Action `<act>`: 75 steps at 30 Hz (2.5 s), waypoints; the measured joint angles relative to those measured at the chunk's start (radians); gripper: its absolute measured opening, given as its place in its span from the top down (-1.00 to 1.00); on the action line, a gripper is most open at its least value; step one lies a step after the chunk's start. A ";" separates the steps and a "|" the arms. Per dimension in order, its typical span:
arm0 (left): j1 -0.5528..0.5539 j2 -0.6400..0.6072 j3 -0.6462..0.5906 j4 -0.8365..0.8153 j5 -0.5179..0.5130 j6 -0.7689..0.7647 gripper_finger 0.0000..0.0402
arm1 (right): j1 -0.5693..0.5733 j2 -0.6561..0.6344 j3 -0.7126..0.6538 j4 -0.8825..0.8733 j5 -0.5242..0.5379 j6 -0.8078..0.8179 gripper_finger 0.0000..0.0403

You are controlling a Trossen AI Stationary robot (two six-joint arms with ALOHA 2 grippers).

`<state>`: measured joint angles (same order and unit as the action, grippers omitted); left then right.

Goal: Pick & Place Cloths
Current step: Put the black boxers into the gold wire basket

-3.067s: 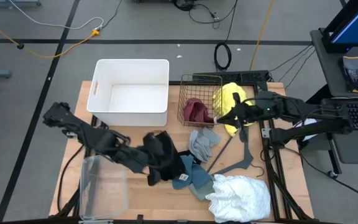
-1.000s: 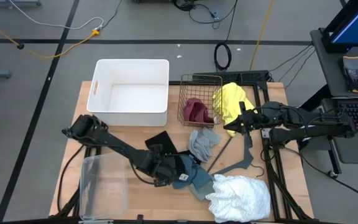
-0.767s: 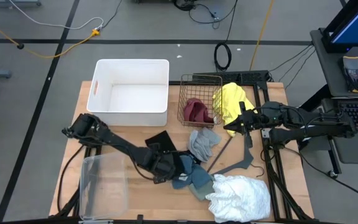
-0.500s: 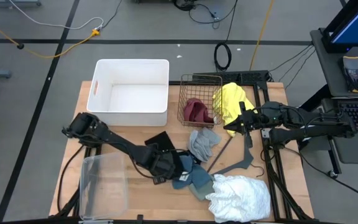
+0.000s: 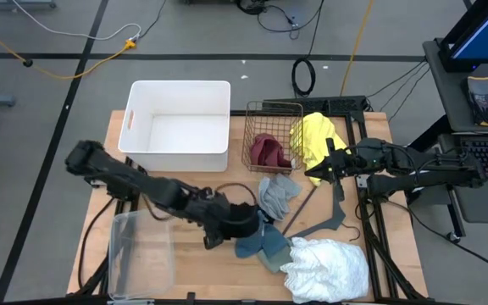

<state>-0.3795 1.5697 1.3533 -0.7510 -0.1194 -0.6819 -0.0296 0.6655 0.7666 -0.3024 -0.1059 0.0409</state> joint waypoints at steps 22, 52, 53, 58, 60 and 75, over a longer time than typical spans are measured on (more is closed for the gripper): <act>0.026 -0.209 0.027 0.699 -0.203 0.465 0.99 | 0.030 0.053 0.000 0.509 -0.239 -0.056 0.90; 0.099 -0.208 0.027 0.719 -0.143 0.434 0.99 | 0.209 0.415 0.210 0.887 0.117 -0.393 -0.47; 0.099 -0.208 0.027 0.719 -0.144 0.434 0.99 | 0.209 0.427 0.227 0.882 0.138 -0.400 -0.48; 0.102 -0.198 0.027 0.716 -0.143 0.441 0.99 | 0.208 0.478 0.306 0.831 0.154 -0.398 -0.51; 0.103 -0.194 0.026 0.704 -0.139 0.438 0.99 | 0.209 0.501 0.338 0.806 0.151 -0.398 -0.51; 0.116 -0.127 0.025 0.702 -0.065 0.408 0.99 | 0.199 0.576 0.388 0.741 0.141 -0.395 -0.23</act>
<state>-0.2638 1.4429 1.3786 -0.0491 -0.1847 -0.2741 0.1697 1.2412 1.1545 0.4389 0.0353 -0.3537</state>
